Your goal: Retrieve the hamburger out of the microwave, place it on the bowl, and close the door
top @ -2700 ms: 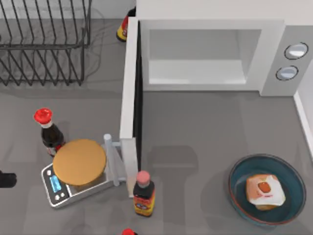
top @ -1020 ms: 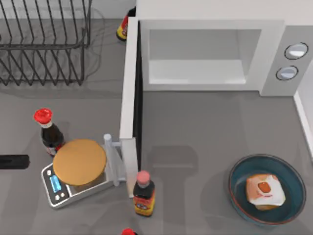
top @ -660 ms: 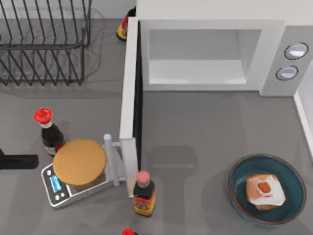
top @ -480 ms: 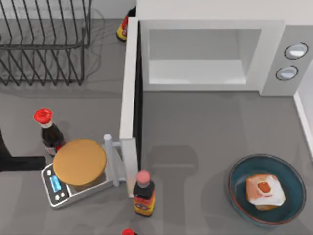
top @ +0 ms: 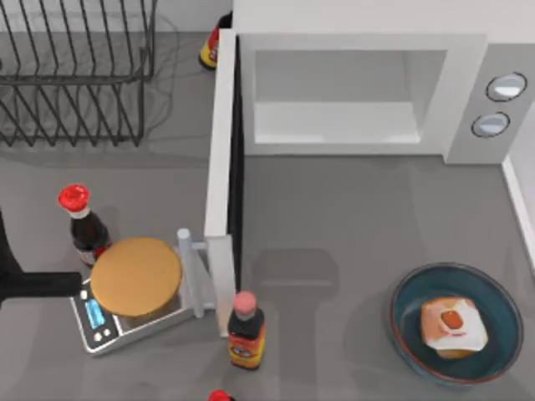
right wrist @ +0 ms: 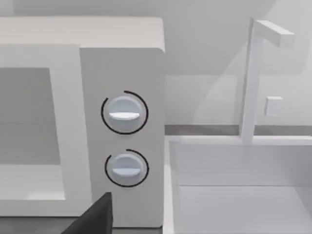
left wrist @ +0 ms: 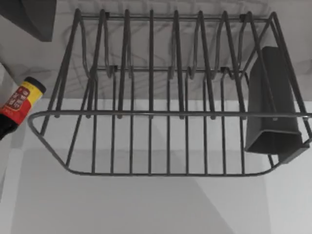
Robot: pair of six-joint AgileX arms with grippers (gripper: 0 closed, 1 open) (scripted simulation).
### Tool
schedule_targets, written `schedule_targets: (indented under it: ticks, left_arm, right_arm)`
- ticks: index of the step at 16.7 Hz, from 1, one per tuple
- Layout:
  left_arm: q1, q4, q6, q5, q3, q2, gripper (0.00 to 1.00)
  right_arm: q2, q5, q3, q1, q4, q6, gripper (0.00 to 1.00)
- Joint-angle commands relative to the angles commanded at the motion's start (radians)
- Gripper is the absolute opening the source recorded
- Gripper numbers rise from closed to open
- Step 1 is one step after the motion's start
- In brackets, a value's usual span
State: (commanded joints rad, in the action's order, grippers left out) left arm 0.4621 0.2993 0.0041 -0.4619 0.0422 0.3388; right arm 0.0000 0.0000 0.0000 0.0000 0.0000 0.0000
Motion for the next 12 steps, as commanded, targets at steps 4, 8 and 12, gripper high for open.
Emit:
schedule_targets:
  ticks: [4,8,12]
  left_arm:
    - [0.105,-0.098,-0.001,-0.105,-0.004,-0.103,0.00]
    - [0.105,-0.100,-0.002,-0.107,-0.002,-0.104,0.00]
    - [0.118,-0.166,-0.042,-0.100,0.064,-0.035,0.00]
  right_arm:
    - [0.000,0.000,0.000,0.000,0.000,0.000,1.00]
    - [0.000,0.000,0.000,0.000,0.000,0.000,1.00]
    - [0.000,0.000,0.000,0.000,0.000,0.000,1.00]
